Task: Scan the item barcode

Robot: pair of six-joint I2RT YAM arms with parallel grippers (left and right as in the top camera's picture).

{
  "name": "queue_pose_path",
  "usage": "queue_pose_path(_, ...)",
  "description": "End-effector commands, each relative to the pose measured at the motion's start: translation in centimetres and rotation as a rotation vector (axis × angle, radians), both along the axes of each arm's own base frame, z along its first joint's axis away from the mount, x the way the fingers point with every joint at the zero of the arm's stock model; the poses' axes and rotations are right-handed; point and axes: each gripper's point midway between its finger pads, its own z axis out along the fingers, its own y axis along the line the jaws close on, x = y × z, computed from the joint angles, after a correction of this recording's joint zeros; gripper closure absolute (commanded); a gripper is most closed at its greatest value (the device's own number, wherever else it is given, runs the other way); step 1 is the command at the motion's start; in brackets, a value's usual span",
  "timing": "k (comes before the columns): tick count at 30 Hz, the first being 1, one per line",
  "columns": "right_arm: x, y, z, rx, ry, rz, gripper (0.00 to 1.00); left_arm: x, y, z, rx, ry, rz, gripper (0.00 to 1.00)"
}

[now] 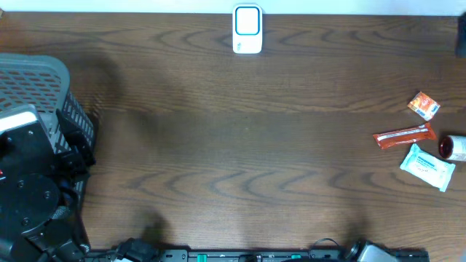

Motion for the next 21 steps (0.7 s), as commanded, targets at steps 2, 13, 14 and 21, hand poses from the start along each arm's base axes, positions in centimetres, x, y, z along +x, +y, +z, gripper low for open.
queue_pose_path(2,-8.4,5.7,3.3,-0.116,-0.117,0.086,0.01,0.0,0.1,-0.1,0.003,0.003,0.012,0.16)
queue_pose_path(13,-19.9,13.6,0.9,-0.186,-0.136,0.276,0.01,0.0,0.2,-0.1,0.003,0.003,0.012,0.16)
queue_pose_path(14,-20.3,13.9,0.0,-0.183,-0.103,0.305,0.01,0.0,0.1,-0.1,0.003,0.003,0.012,0.16)
queue_pose_path(21,-24.2,16.1,-4.1,-0.266,0.006,0.532,0.15,-2.4,2.3,-0.2,-0.012,-0.033,0.094,0.16)
